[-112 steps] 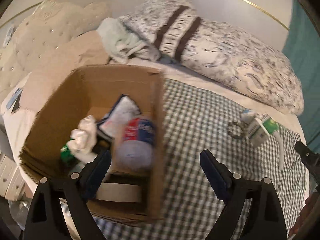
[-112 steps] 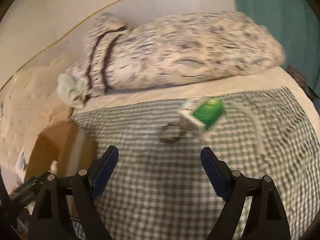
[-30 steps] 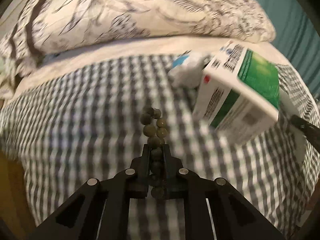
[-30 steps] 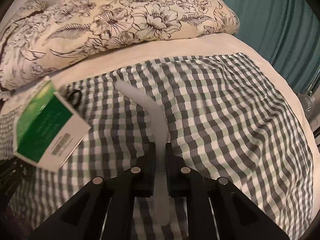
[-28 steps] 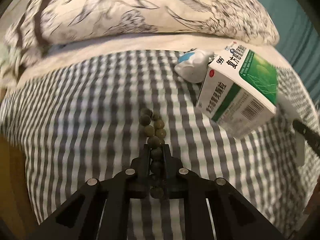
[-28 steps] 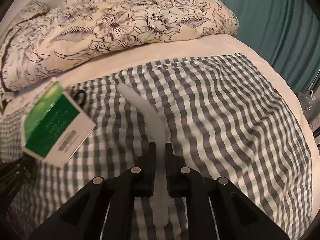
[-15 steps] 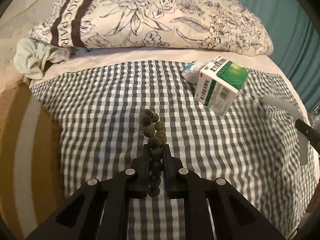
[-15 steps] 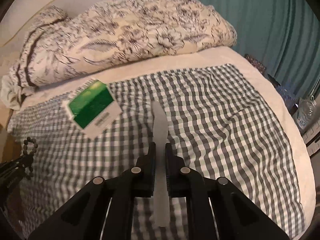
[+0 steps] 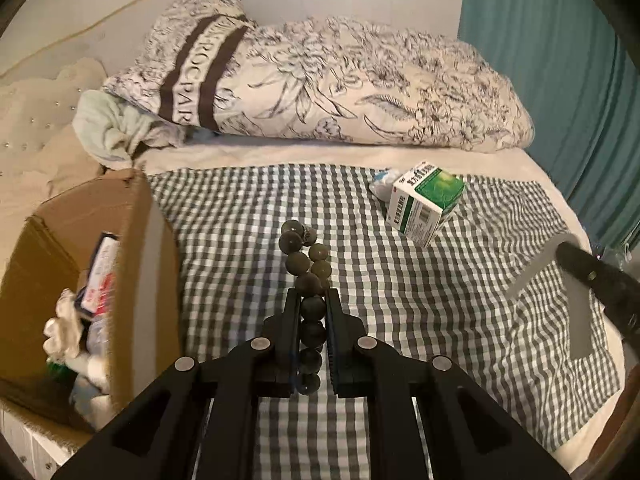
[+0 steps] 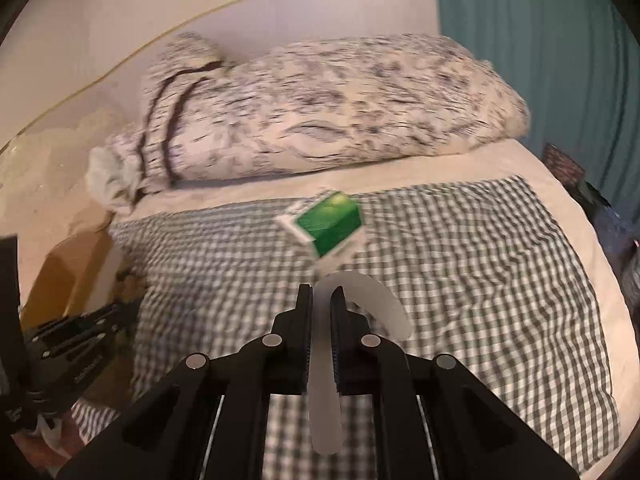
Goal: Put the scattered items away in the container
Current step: 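Carry the bracelet and grey tube into the cardboard box and open both grippers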
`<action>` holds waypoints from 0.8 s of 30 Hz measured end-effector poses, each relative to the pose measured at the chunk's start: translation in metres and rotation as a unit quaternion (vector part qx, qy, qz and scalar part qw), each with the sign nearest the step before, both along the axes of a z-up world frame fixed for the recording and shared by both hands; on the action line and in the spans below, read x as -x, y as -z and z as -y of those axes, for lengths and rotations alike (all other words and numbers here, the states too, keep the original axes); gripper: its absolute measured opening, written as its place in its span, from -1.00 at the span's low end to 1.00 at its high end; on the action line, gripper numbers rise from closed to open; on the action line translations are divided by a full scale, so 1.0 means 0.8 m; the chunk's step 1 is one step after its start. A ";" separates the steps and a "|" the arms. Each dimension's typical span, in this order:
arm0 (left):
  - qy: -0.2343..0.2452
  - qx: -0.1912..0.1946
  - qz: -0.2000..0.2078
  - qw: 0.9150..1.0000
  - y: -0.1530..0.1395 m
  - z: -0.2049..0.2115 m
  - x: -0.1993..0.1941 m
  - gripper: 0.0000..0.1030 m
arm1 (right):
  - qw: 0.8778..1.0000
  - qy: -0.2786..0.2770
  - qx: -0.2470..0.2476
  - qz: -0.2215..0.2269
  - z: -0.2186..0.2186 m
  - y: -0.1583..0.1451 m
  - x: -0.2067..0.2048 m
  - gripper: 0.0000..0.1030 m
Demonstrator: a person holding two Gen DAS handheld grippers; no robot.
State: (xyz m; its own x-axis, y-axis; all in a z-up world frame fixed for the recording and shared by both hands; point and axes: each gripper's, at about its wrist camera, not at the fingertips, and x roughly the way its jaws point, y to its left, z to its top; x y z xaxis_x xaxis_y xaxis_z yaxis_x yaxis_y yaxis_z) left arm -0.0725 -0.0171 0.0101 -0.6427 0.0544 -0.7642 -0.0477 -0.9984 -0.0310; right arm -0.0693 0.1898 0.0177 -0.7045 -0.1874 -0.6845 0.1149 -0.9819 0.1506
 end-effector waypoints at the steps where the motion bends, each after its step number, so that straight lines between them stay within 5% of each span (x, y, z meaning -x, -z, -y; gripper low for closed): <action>1: -0.003 0.000 -0.003 1.000 -0.005 0.004 -0.005 -0.78 | 1.000 -0.012 0.000 -0.001 0.010 -0.003 -0.005 -0.85; 24: -0.098 -0.009 -0.028 0.995 -0.066 0.173 -0.051 -0.78 | 0.986 -0.166 0.013 -0.034 0.212 -0.072 -0.053 -0.85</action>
